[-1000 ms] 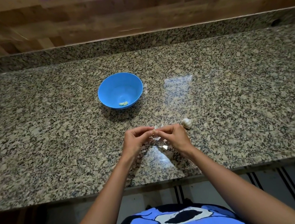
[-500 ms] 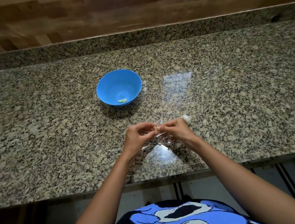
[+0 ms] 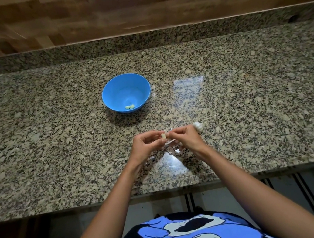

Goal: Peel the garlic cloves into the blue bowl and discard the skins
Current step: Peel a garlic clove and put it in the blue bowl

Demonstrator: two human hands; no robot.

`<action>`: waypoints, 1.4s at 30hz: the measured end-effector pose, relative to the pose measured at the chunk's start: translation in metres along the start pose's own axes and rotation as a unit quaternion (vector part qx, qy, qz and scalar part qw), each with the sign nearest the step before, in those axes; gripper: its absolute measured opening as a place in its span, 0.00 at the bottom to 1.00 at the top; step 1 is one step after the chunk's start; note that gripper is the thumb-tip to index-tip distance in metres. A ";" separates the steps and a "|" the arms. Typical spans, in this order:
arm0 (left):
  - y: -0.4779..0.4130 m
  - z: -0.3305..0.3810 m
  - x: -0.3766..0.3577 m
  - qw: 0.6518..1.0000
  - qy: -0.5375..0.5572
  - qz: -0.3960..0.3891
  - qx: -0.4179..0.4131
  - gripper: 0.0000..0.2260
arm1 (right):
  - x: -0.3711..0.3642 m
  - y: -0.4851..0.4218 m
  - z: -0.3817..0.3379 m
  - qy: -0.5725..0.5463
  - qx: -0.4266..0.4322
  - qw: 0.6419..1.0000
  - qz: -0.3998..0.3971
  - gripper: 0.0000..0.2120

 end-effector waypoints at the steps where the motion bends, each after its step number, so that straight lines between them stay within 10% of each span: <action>1: 0.000 0.001 0.000 1.000 -0.019 -0.001 -0.008 0.11 | -0.001 -0.001 0.001 0.008 -0.001 1.000 -0.001 0.07; 14: 0.002 0.010 -0.007 0.997 -0.070 -0.017 -0.041 0.10 | 0.000 0.001 0.009 -0.045 -0.046 0.997 -0.041 0.07; 42: 0.004 -0.023 0.026 0.936 0.261 0.185 0.147 0.04 | 0.011 0.000 0.019 -0.023 -0.053 0.991 0.118 0.11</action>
Point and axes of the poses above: each hand's wrist, its own y-axis away from the middle knuckle, its own x-axis out of the back of the hand, z = x × y, the point moved 6 cm from there along -y, towards the middle knuckle, and after that the axes turned 6 degrees about y, right-handed, at the moved point
